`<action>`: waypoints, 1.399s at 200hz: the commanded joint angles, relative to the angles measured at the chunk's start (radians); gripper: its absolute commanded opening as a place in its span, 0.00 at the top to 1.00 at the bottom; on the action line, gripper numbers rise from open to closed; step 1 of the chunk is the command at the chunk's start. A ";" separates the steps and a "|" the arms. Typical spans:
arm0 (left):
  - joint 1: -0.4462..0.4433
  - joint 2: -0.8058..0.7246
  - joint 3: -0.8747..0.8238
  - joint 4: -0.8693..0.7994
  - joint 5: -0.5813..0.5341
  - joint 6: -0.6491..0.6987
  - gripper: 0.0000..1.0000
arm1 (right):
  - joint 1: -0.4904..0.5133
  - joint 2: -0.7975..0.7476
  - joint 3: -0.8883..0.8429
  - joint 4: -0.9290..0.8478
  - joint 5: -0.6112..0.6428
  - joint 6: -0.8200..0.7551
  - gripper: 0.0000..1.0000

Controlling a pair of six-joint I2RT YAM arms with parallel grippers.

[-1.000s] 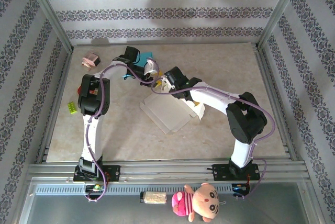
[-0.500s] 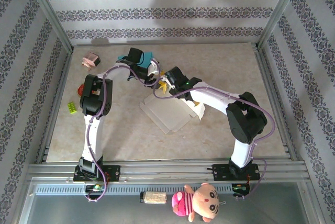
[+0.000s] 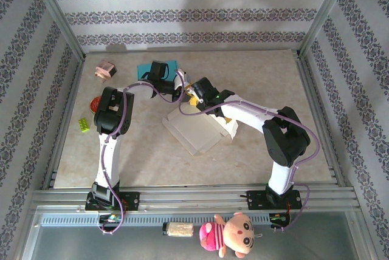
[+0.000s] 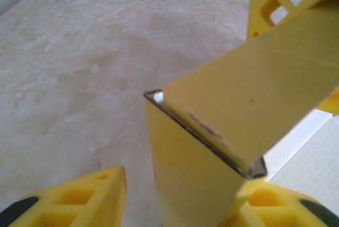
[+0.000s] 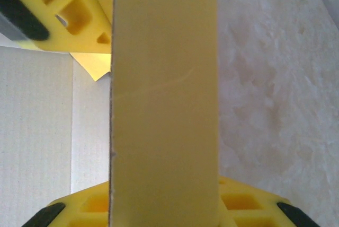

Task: Fold the paper box

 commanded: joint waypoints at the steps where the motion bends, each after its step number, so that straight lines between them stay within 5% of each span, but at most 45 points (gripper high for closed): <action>1: -0.036 -0.009 -0.039 0.169 -0.123 -0.114 0.60 | 0.019 0.020 -0.035 -0.067 -0.063 -0.005 0.69; 65: -0.088 -0.059 -0.125 0.166 -0.359 -0.045 0.67 | 0.023 0.017 -0.032 -0.066 -0.061 -0.009 0.69; 132: -0.102 -0.059 -0.126 0.210 -0.487 -0.131 0.98 | 0.027 -0.017 -0.043 -0.062 -0.101 0.039 0.58; 207: -0.106 -0.057 -0.133 0.204 -0.470 -0.089 1.00 | -0.084 -0.244 -0.095 -0.097 -0.586 0.267 0.18; 280: -0.107 -0.058 -0.122 0.186 -0.435 -0.103 1.00 | -0.263 -0.290 -0.112 0.008 -0.809 0.513 0.20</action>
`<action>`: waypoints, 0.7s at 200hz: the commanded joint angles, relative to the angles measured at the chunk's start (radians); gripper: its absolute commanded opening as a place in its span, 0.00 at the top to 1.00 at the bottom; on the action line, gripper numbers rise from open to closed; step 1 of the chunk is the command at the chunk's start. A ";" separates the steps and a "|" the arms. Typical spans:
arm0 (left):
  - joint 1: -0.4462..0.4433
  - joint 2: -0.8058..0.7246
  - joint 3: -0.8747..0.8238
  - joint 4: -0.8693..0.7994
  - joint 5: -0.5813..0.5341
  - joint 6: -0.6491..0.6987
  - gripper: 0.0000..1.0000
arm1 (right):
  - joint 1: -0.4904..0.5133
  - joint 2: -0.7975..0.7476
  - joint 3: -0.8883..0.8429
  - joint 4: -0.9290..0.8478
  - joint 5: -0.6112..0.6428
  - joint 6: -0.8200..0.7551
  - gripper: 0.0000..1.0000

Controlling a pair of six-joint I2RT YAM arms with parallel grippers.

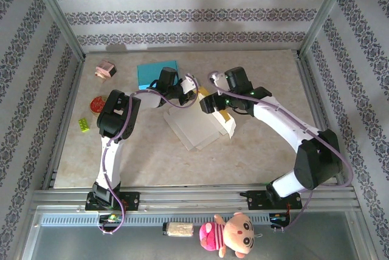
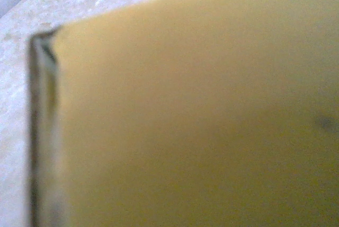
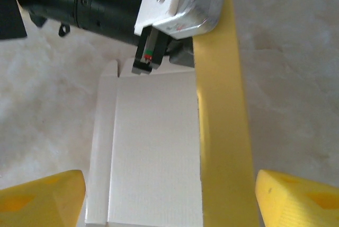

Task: Fold the paper box

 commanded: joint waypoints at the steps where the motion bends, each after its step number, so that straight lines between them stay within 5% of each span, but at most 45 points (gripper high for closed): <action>1: -0.008 -0.012 0.002 -0.002 -0.028 0.022 1.00 | -0.042 0.034 0.009 0.051 -0.100 0.141 0.20; 79: -0.005 -0.041 -0.024 0.054 -0.009 -0.022 0.74 | -0.057 0.216 0.114 0.007 -0.020 0.179 0.45; 140: 0.022 -0.071 -0.041 0.132 0.055 -0.103 0.70 | -0.063 0.224 0.098 -0.004 -0.023 0.153 0.50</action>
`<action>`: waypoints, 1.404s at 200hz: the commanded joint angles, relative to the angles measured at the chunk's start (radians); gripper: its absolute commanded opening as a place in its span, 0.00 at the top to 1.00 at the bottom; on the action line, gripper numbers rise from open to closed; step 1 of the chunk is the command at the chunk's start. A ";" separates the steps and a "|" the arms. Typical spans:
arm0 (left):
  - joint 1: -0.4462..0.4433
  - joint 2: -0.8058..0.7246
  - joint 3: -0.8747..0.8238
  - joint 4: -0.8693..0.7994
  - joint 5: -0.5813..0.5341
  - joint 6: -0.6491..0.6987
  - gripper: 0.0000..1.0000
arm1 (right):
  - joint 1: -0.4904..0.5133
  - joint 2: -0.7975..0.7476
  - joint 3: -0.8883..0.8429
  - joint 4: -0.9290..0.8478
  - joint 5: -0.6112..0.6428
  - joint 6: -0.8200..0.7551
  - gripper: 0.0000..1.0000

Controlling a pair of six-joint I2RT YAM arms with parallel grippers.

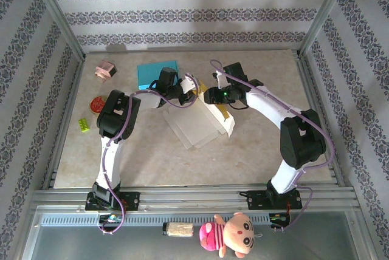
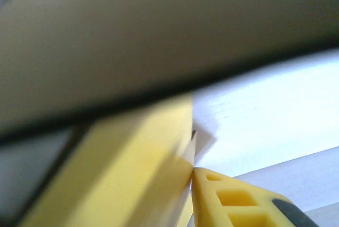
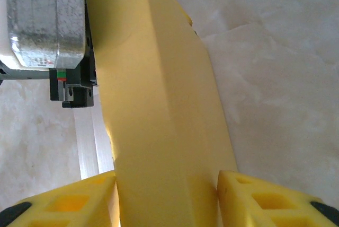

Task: Fold the paper box

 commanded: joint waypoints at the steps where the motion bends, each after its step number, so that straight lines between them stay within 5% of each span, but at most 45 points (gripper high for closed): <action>1: 0.021 -0.066 -0.024 0.094 0.064 -0.059 0.70 | -0.003 0.004 0.003 -0.024 0.007 -0.023 0.50; 40: 0.061 -0.072 0.008 0.073 0.263 -0.118 0.72 | 0.007 0.004 0.011 -0.041 0.019 -0.044 0.51; 115: 0.064 -0.031 0.081 -0.016 0.382 -0.140 0.70 | 0.029 0.021 0.032 -0.066 0.023 -0.072 0.52; 133: 0.064 -0.024 0.083 0.002 0.380 -0.158 0.74 | 0.032 0.024 0.034 -0.069 0.025 -0.077 0.52; 147: 0.065 -0.013 0.088 0.000 0.379 -0.163 0.89 | 0.033 0.024 0.035 -0.071 0.023 -0.077 0.52; 164: 0.061 -0.005 0.088 0.000 0.336 -0.175 1.00 | 0.033 0.026 0.038 -0.070 0.022 -0.073 0.52; 210: 0.003 -0.011 0.043 -0.008 -0.007 -0.124 0.99 | 0.043 0.032 0.054 -0.069 0.019 -0.065 0.52; 241: 0.000 0.000 0.066 -0.015 -0.012 -0.152 0.74 | 0.044 0.033 0.054 -0.074 0.020 -0.066 0.52; 260: 0.000 0.006 0.087 -0.018 -0.007 -0.164 0.75 | 0.045 0.033 0.049 -0.073 0.023 -0.066 0.52; 281: 0.001 0.019 0.110 -0.031 0.008 -0.174 0.89 | 0.047 0.030 0.042 -0.073 0.027 -0.066 0.52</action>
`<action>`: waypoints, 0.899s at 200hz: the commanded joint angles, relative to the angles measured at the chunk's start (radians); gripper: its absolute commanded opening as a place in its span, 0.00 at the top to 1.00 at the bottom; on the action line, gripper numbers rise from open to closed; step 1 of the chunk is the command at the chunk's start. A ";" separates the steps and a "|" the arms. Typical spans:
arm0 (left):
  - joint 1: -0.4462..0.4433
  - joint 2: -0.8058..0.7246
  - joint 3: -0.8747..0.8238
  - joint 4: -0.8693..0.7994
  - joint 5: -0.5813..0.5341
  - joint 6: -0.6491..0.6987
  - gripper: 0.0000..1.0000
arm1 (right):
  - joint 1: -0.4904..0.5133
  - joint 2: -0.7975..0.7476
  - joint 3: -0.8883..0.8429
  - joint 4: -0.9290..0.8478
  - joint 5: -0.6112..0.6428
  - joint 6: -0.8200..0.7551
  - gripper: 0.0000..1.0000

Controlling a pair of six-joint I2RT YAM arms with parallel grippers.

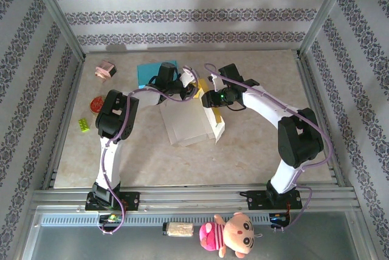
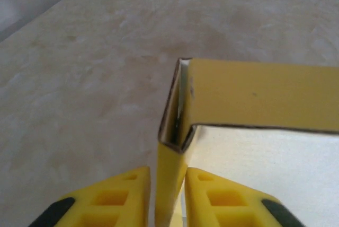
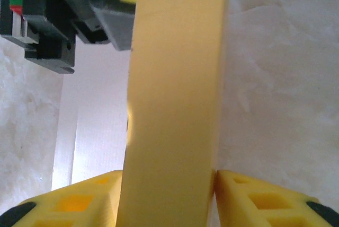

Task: Fold the paper box

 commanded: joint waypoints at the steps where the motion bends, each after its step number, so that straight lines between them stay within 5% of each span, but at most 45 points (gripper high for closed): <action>1: -0.004 0.029 0.049 -0.009 -0.005 -0.021 0.89 | 0.011 0.009 0.018 -0.014 0.007 -0.009 0.52; 18: -0.006 0.035 0.047 -0.002 0.004 -0.026 1.00 | 0.011 0.005 0.016 -0.016 0.006 -0.010 0.52; 51: -0.010 0.026 0.019 0.023 0.000 -0.011 1.00 | 0.011 -0.002 0.035 -0.031 0.009 0.001 0.48; 76: -0.009 0.028 0.028 0.014 0.000 0.001 0.72 | 0.011 -0.012 0.057 -0.036 -0.004 0.015 0.47; 122: -0.001 0.053 0.103 -0.042 0.016 0.036 0.70 | 0.009 -0.015 0.069 -0.039 -0.004 0.015 0.47; 148: 0.000 0.057 0.112 -0.047 0.057 0.041 0.75 | 0.009 -0.014 0.067 -0.041 -0.004 0.016 0.47; 180: 0.000 0.061 0.118 -0.060 0.070 0.038 1.00 | 0.010 -0.017 0.077 -0.046 0.006 0.033 0.46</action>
